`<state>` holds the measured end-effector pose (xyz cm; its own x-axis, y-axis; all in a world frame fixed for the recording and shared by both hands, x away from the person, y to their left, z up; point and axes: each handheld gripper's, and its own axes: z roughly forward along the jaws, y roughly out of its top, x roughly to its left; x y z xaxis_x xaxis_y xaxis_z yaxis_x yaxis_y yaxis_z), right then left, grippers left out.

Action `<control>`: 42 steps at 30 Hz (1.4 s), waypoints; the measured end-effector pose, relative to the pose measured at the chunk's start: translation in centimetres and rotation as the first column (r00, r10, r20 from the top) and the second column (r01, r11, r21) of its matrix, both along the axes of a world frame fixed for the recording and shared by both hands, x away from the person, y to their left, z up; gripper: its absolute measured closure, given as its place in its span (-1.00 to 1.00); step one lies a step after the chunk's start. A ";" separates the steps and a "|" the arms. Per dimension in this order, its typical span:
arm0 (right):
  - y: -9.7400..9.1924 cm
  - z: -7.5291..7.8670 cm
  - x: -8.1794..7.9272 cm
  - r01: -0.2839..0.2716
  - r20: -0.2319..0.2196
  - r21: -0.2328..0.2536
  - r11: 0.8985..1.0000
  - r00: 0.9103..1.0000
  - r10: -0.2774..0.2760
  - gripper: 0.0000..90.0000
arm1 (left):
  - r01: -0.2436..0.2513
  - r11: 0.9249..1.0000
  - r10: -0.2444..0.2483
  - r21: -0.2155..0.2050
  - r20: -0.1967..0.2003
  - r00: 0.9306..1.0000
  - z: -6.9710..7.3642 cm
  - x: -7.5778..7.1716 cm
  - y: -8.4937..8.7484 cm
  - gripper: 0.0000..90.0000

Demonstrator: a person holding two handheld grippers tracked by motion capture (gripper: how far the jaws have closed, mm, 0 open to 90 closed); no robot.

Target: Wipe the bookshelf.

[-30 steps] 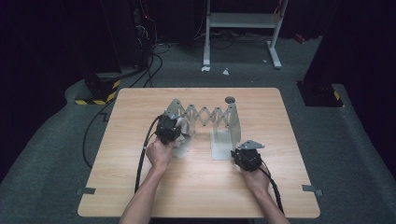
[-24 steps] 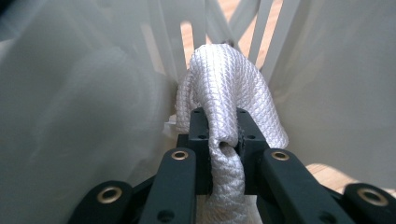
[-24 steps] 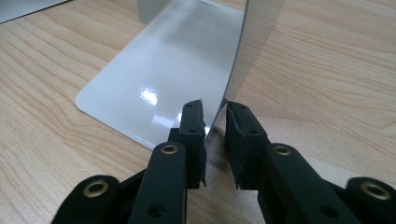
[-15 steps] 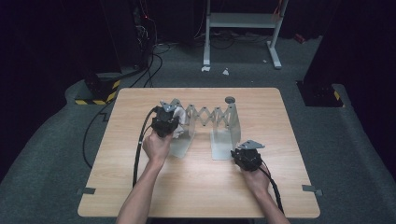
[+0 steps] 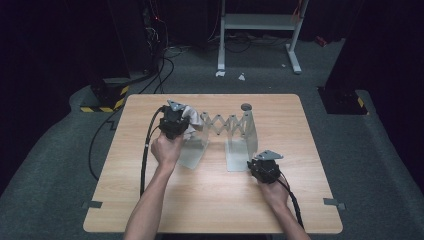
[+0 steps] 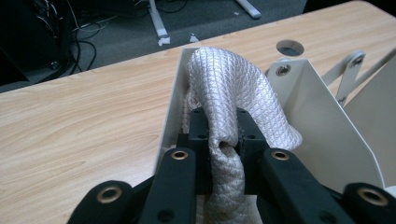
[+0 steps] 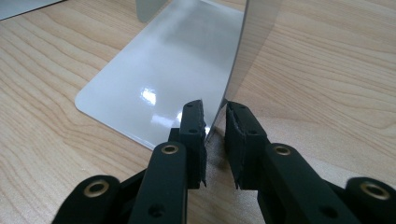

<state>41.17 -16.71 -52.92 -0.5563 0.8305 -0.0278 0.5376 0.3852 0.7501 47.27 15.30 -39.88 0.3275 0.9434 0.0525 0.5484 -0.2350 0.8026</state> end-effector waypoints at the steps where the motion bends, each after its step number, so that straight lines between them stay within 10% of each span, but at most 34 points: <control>1: 0.0 0.0 0.0 0.000 0.000 0.000 1.000 1.000 0.000 0.72 | 0.002 1.000 -0.002 0.012 0.000 1.000 -0.2 0.0 -0.3 0.78; 17: 0.0 0.0 0.0 -0.001 0.002 -0.003 1.000 1.000 0.001 0.72 | 0.011 1.000 -0.011 0.003 -0.060 0.998 -2.5 1.1 -1.1 0.78; 27: 0.0 0.0 0.0 0.000 0.002 -0.004 1.000 1.000 0.000 0.72 | 0.031 0.999 -0.023 0.045 -0.168 0.986 -6.2 1.8 -2.2 0.78; 42: 0.0 0.0 0.0 -0.001 0.001 -0.002 1.000 1.000 0.001 0.72 | 0.107 0.993 -0.108 -0.041 -0.018 0.994 0.1 0.7 -2.2 0.78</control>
<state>41.15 -16.72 -52.93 -0.5570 0.8300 -0.0296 0.5366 0.3868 0.7500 47.97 13.13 -39.81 0.4274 0.9040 0.0077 0.5379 -0.2611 0.8016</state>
